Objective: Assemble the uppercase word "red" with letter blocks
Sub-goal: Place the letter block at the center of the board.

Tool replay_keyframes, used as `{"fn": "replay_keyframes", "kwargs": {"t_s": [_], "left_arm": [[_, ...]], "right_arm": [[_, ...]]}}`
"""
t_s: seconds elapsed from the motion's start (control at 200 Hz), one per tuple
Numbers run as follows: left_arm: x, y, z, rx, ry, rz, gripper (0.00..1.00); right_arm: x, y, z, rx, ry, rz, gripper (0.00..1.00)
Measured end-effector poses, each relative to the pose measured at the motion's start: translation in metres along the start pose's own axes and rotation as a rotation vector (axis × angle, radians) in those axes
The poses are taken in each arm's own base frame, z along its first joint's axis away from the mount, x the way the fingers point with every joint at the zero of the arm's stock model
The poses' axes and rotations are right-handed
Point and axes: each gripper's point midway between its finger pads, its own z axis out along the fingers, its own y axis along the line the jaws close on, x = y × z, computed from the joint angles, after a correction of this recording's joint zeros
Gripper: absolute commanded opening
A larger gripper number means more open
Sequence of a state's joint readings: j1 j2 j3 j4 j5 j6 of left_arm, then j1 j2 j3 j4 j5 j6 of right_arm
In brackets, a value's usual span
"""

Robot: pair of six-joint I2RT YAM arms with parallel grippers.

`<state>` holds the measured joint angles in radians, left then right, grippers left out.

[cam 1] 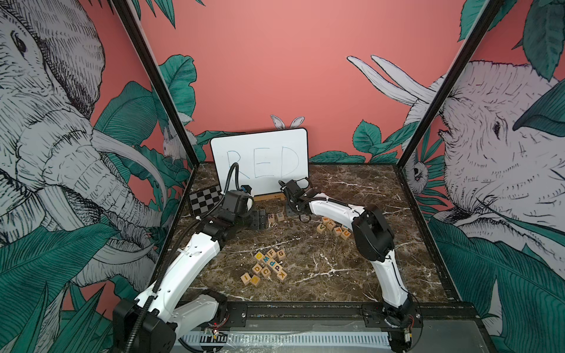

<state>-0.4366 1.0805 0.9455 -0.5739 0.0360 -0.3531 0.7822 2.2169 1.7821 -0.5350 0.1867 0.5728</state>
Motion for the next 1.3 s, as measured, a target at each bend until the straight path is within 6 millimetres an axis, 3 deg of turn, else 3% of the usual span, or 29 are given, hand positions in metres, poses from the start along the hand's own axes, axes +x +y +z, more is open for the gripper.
{"fn": "replay_keyframes", "kwargs": {"t_s": [0.315,0.635,1.03,1.3], "left_arm": [[-0.001,0.002,0.0,-0.012,-0.005,-0.007,0.84],[-0.001,0.002,0.0,-0.012,-0.004,-0.012,0.84],[-0.001,0.002,0.0,-0.011,-0.005,-0.017,0.84],[-0.002,0.003,0.0,-0.013,-0.007,-0.022,0.84]], "right_arm": [[0.006,0.012,0.004,-0.011,0.01,-0.02,0.0],[0.016,0.011,0.017,0.0,0.034,-0.026,0.0],[0.013,0.015,0.016,-0.007,0.031,-0.028,0.14],[0.014,0.017,0.016,-0.013,0.034,-0.03,0.17]]}}
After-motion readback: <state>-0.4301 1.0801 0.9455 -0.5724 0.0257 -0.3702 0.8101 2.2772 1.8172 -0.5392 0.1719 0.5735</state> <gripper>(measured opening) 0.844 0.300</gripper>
